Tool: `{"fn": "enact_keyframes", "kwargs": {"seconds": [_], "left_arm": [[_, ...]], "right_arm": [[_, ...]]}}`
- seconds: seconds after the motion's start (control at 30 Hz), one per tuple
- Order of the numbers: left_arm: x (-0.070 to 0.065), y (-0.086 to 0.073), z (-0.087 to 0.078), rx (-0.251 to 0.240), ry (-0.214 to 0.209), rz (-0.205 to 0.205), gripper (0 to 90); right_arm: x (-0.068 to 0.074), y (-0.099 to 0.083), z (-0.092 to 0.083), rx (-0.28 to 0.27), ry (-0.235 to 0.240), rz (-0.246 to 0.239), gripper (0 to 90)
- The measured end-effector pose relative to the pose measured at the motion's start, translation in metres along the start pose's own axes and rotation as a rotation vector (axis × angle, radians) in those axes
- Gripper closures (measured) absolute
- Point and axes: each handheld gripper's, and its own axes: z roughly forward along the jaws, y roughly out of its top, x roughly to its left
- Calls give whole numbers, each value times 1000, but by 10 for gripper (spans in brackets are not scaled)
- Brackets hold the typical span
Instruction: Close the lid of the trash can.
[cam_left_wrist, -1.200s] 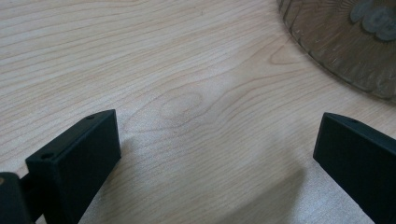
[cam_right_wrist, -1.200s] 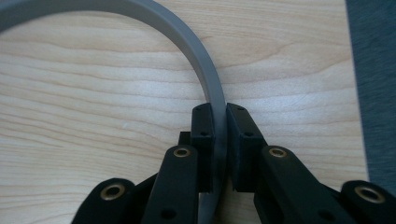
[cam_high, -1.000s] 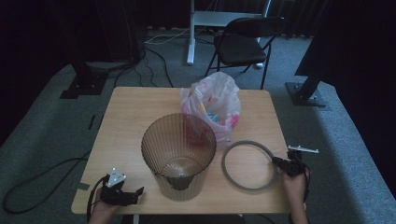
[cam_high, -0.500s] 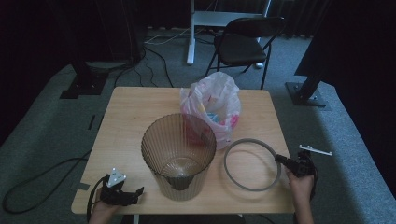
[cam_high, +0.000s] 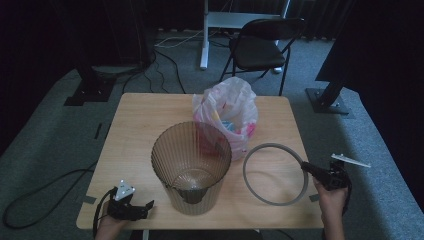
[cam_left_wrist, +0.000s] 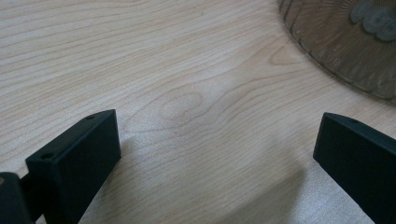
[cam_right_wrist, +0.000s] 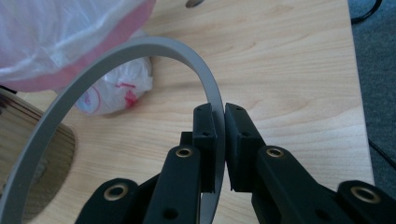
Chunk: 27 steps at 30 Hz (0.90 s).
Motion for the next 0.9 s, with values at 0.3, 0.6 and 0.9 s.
{"fn": "enact_keyframes", "kwargs": {"seconds": [0.3, 0.6, 0.9], "left_arm": [[0, 0, 0, 0, 0, 0, 8], [0, 0, 0, 0, 0, 0, 8], [0, 0, 0, -3, 0, -2, 8]], "right_arm": [[3, 6, -14, -43, 16, -7, 838], [11, 17, -34, -106, 52, -15, 838], [19, 29, -47, -156, 94, -24, 837]]}}
